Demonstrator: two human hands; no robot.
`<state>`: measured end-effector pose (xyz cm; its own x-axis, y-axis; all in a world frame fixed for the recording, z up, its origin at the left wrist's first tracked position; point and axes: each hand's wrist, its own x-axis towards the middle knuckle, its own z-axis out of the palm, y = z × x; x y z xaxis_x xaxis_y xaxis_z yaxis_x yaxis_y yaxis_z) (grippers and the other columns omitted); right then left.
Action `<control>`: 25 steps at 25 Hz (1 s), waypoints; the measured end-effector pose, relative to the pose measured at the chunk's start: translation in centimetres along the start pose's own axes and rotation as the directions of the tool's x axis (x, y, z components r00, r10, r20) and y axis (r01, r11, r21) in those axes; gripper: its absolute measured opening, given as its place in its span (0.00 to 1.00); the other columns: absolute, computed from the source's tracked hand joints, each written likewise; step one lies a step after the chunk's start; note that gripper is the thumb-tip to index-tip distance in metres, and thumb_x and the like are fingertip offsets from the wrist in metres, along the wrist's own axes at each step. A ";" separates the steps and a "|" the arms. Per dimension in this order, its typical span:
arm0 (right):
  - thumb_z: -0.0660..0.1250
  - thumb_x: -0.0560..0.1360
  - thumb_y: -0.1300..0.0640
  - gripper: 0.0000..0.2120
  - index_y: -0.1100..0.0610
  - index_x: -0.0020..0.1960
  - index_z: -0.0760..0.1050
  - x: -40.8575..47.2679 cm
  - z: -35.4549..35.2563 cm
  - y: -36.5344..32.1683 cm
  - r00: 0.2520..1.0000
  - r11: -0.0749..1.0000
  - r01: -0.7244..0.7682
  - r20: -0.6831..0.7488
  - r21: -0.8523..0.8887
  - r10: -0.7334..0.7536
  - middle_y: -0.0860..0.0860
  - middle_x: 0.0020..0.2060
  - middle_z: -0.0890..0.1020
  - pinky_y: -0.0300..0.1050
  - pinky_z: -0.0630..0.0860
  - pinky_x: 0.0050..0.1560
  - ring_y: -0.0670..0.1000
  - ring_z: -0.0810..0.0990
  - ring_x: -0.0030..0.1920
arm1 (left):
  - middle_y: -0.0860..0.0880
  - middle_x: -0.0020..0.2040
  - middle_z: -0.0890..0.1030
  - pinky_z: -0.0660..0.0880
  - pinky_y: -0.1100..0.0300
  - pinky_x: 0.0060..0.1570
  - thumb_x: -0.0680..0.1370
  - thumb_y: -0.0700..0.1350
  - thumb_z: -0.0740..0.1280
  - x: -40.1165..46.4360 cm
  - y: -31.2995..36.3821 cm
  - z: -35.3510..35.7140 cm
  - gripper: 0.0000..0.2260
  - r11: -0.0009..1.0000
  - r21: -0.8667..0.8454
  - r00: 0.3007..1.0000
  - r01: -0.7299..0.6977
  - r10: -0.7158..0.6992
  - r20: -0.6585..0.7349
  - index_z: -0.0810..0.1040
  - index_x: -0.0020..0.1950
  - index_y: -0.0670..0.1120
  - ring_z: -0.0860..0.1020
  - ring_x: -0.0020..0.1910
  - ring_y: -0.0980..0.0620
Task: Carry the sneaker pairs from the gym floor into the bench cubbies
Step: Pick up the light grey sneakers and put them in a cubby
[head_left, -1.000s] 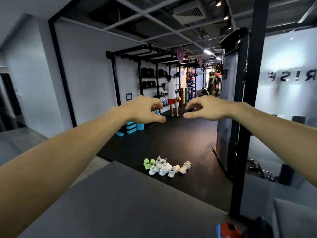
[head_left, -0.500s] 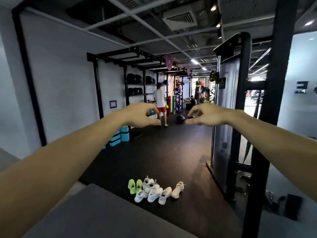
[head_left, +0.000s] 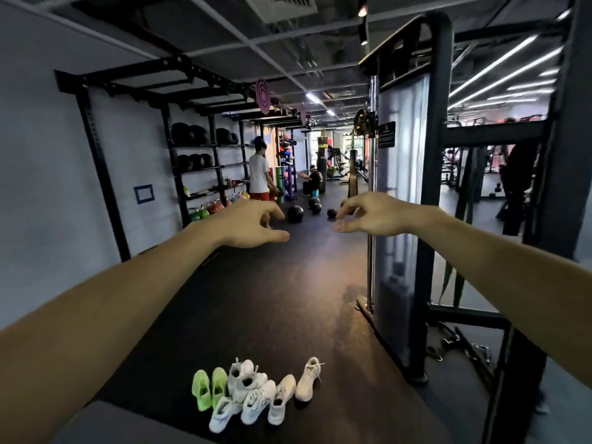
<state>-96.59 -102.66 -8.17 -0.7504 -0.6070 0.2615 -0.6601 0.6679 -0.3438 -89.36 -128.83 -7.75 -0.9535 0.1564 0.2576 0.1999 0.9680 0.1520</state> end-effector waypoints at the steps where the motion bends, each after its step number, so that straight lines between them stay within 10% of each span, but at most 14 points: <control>1: 0.67 0.72 0.40 0.20 0.52 0.58 0.76 2.5 0.5 1.9 1.000 1.000 -0.003 0.001 0.004 0.003 0.49 0.57 0.76 0.41 0.66 0.50 0.47 0.73 0.53 | 0.51 0.60 0.76 0.72 0.59 0.51 0.71 0.64 0.67 2.5 -1.2 0.8 0.25 1.000 -0.008 1.000 -0.004 0.004 -0.002 0.71 0.65 0.55 0.74 0.55 0.54; 25: 0.64 0.73 0.39 0.23 0.50 0.63 0.72 63.7 24.1 32.7 0.994 0.996 -0.089 0.060 -0.003 0.089 0.48 0.61 0.74 0.42 0.65 0.53 0.50 0.72 0.60 | 0.51 0.66 0.73 0.73 0.50 0.58 0.71 0.64 0.67 56.2 -42.0 24.6 0.24 0.982 -0.133 0.978 0.138 -0.113 0.178 0.70 0.65 0.60 0.73 0.61 0.52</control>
<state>-165.20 -129.90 -24.50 -0.8031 -0.5696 0.1752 -0.5905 0.7210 -0.3627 -156.85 -155.90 -23.15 -0.9948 0.0784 0.0649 0.0949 0.9455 0.3115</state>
